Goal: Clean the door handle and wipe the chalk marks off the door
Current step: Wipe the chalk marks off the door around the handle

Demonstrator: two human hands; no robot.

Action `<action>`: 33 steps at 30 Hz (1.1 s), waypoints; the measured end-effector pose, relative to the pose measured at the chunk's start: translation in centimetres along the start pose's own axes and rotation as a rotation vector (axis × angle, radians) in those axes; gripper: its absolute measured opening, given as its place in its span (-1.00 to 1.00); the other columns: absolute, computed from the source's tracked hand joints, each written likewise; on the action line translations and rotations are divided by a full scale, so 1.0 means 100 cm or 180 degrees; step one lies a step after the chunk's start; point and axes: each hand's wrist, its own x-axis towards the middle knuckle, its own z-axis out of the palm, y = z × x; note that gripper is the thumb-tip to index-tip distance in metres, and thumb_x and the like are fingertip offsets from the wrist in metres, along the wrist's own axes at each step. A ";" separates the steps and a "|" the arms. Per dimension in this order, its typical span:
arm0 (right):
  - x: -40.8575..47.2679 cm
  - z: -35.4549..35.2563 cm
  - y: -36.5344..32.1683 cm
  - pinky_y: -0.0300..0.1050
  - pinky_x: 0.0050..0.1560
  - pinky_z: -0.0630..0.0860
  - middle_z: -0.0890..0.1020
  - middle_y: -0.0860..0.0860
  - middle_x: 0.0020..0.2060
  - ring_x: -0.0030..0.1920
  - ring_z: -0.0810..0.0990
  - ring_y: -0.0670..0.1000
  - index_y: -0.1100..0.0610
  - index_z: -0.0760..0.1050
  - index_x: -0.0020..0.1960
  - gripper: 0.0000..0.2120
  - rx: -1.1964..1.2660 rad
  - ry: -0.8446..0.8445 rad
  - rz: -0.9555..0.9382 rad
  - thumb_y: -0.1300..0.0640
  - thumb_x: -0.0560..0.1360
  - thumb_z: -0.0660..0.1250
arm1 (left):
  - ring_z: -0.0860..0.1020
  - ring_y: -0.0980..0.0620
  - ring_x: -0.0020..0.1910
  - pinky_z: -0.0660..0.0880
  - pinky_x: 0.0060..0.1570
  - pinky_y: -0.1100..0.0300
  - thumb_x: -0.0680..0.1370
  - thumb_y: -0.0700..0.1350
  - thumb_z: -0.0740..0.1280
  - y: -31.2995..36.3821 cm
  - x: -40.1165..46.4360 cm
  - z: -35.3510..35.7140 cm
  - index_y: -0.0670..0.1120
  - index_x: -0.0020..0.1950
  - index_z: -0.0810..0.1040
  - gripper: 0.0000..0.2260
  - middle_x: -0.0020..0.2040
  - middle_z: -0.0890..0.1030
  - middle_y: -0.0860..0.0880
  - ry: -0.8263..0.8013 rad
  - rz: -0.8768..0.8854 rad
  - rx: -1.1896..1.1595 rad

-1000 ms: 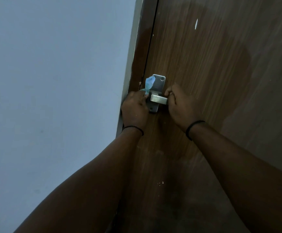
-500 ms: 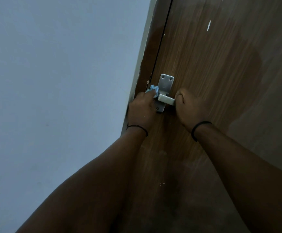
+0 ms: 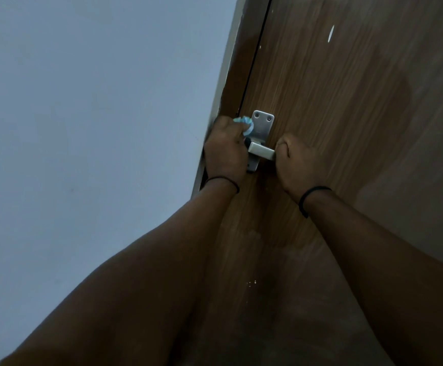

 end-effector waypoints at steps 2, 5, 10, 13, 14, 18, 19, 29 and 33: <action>0.000 0.001 0.001 -0.07 -0.35 0.39 0.50 0.02 -0.32 -0.33 0.46 0.00 0.15 0.43 -0.10 -0.74 -0.0020 0.0029 -0.0020 0.11 0.63 0.02 | 0.61 -0.11 0.00 0.52 0.06 0.17 0.51 -0.33 0.34 -0.001 0.005 0.002 -0.24 0.06 0.67 -0.82 0.03 0.63 -0.20 -0.0027 0.0142 0.0057; 0.001 0.003 0.002 -0.11 -0.35 0.37 0.50 0.02 -0.31 -0.33 0.44 -0.02 0.16 0.44 -0.10 -0.74 -0.0044 0.0069 -0.0062 0.12 0.64 0.03 | 0.62 -0.09 0.01 0.52 0.07 0.19 0.51 -0.33 0.35 -0.012 -0.010 0.004 -0.22 0.08 0.66 -0.81 0.04 0.65 -0.19 -0.0100 0.0013 -0.0018; 0.001 0.006 0.002 0.00 -0.29 0.41 0.50 0.05 -0.32 -0.32 0.46 0.03 0.15 0.42 -0.13 -0.74 0.0014 0.0137 0.0010 0.13 0.63 0.03 | 0.62 -0.02 0.04 0.50 0.05 0.32 0.49 -0.33 0.39 -0.024 -0.053 0.004 -0.19 0.09 0.67 -0.80 0.06 0.67 -0.14 -0.0036 -0.0758 -0.0350; 0.000 0.007 0.003 0.03 -0.27 0.43 0.51 0.06 -0.32 -0.31 0.48 0.05 0.15 0.43 -0.13 -0.74 0.0052 0.0158 0.0028 0.13 0.62 0.04 | 0.63 0.04 0.03 0.50 -0.07 0.48 0.50 -0.31 0.40 -0.020 -0.069 0.011 -0.16 0.09 0.67 -0.80 0.06 0.68 -0.09 0.0094 -0.1687 -0.0797; 0.001 0.007 0.003 0.02 -0.28 0.43 0.50 0.04 -0.33 -0.32 0.47 0.03 0.15 0.43 -0.14 -0.74 0.0036 0.0161 0.0028 0.13 0.62 0.04 | 0.64 0.03 0.01 0.55 -0.06 0.42 0.50 -0.32 0.40 -0.018 -0.068 0.015 -0.17 0.08 0.67 -0.81 0.04 0.68 -0.09 0.0198 -0.2127 -0.1117; 0.003 0.006 0.005 -0.07 -0.34 0.36 0.49 0.01 -0.34 -0.34 0.45 0.00 0.11 0.42 -0.15 -0.75 -0.0030 0.0044 0.0017 0.12 0.62 0.04 | 0.65 -0.03 -0.18 0.65 -0.21 0.15 0.46 -0.41 0.40 0.001 -0.054 0.023 -0.25 0.07 0.66 -0.78 -0.03 0.67 -0.19 0.0717 -0.3884 -0.2595; 0.003 0.005 0.005 -0.10 -0.35 0.36 0.49 0.00 -0.35 -0.34 0.44 -0.02 0.11 0.42 -0.14 -0.75 0.0019 0.0022 0.0050 0.11 0.62 0.04 | 0.64 -0.01 -0.24 0.63 -0.29 0.21 0.46 -0.42 0.39 0.006 -0.052 0.023 -0.26 0.08 0.65 -0.78 -0.07 0.66 -0.19 0.0794 -0.4126 -0.2801; -0.033 0.022 0.010 -0.38 -0.28 0.26 0.52 0.01 -0.22 -0.31 0.40 -0.10 0.19 0.48 -0.05 -0.77 0.1133 0.1867 0.1874 0.08 0.63 0.13 | 0.64 -0.01 -0.29 0.61 -0.29 0.22 0.51 -0.41 0.34 0.025 -0.047 0.018 -0.30 0.12 0.60 -0.79 0.02 0.64 -0.32 0.0596 -0.4824 -0.3252; -0.048 0.046 0.014 -0.01 -0.12 0.62 0.67 0.11 -0.13 -0.17 0.65 0.07 0.02 0.52 -0.12 -0.83 0.1993 0.0448 0.1965 0.12 0.60 0.21 | 0.66 -0.02 -0.27 0.62 -0.27 0.19 0.52 -0.36 0.35 0.028 -0.050 0.015 -0.25 0.18 0.59 -0.76 0.05 0.64 -0.30 0.0234 -0.4789 -0.3196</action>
